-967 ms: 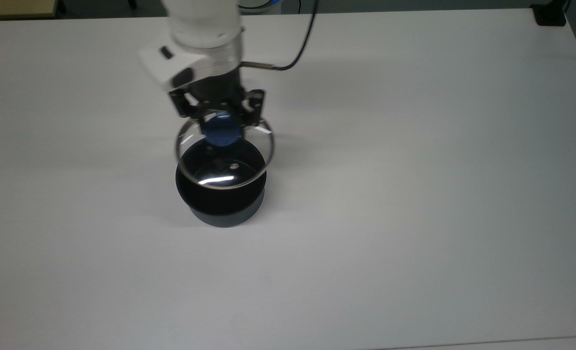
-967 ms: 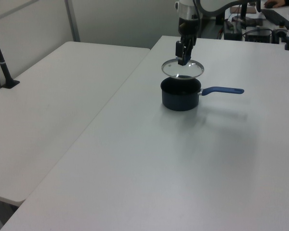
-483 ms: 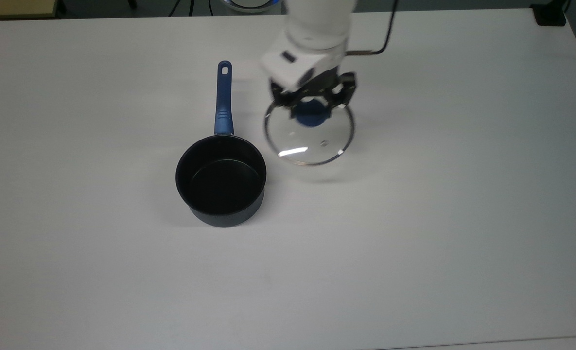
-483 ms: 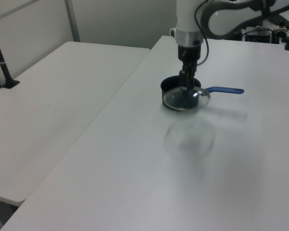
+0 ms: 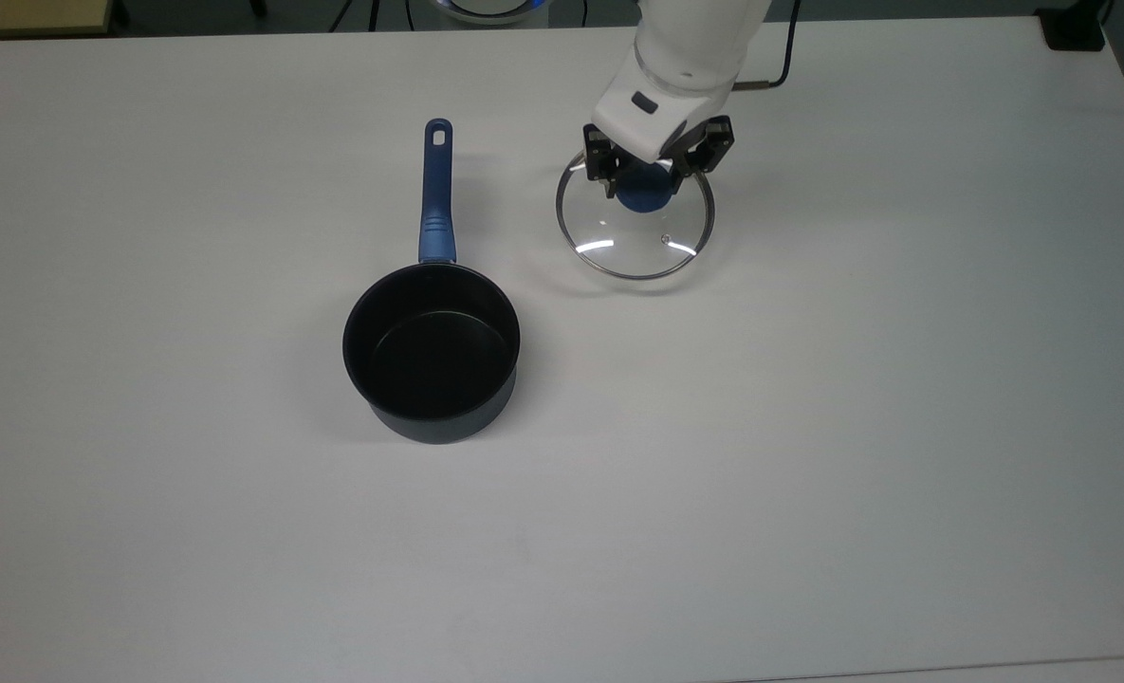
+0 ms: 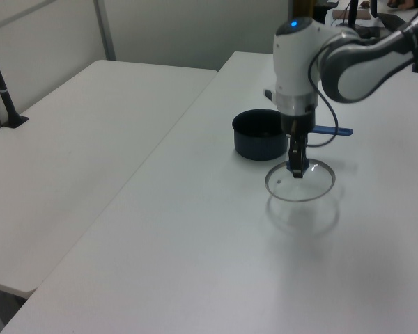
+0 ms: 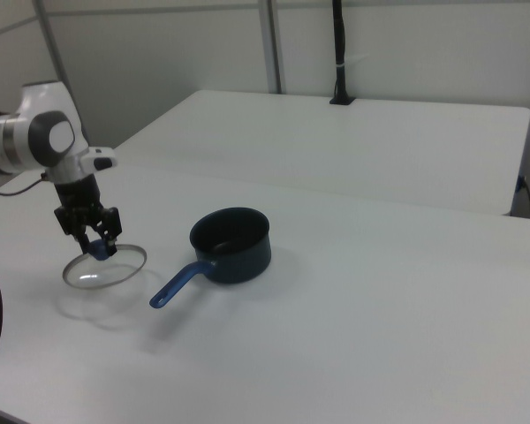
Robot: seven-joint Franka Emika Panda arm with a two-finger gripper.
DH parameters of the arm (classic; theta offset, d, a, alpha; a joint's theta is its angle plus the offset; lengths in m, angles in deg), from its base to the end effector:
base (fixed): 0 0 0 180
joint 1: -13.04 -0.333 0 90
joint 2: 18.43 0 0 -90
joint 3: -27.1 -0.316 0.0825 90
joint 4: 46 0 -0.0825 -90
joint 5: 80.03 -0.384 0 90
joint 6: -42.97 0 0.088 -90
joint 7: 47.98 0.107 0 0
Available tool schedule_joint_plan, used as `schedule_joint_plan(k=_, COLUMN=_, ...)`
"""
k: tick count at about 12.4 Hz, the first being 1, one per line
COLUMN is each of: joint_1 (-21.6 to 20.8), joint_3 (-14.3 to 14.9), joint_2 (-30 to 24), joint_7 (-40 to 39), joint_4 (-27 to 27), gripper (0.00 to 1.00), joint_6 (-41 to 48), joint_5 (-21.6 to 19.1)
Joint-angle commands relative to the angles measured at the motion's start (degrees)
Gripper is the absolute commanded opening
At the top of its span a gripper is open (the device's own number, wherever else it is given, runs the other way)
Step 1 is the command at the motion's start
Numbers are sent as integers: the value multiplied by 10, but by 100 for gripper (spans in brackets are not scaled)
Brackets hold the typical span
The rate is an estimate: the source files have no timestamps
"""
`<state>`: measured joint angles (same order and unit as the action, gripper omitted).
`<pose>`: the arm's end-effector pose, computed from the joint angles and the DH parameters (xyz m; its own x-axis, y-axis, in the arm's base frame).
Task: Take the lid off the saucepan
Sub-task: 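Carry the lid sideways away from the saucepan, then lower the lid onto the table beside the saucepan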
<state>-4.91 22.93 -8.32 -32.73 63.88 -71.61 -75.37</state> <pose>0.5472 0.2155 0.3947 0.9854 0.1526 -0.0761 0.1586 -0.9841 0.0805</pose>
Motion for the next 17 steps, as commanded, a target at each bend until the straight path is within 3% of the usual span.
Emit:
schedule_joint_plan(k=1, joint_1=11, joint_3=-19, joint_2=-15, joint_7=20, joint_4=35, gripper=40, joint_6=-31, joint_5=15)
schedule_joint_plan(k=14, joint_1=5, joint_3=-27, joint_2=34, joint_7=53, joint_4=48, gripper=40, joint_6=-53, joint_5=47)
schedule_joint_plan(k=17, joint_1=6, joint_3=-27, joint_2=35, joint_7=51, joint_4=48, gripper=64, joint_6=-49, joint_5=47)
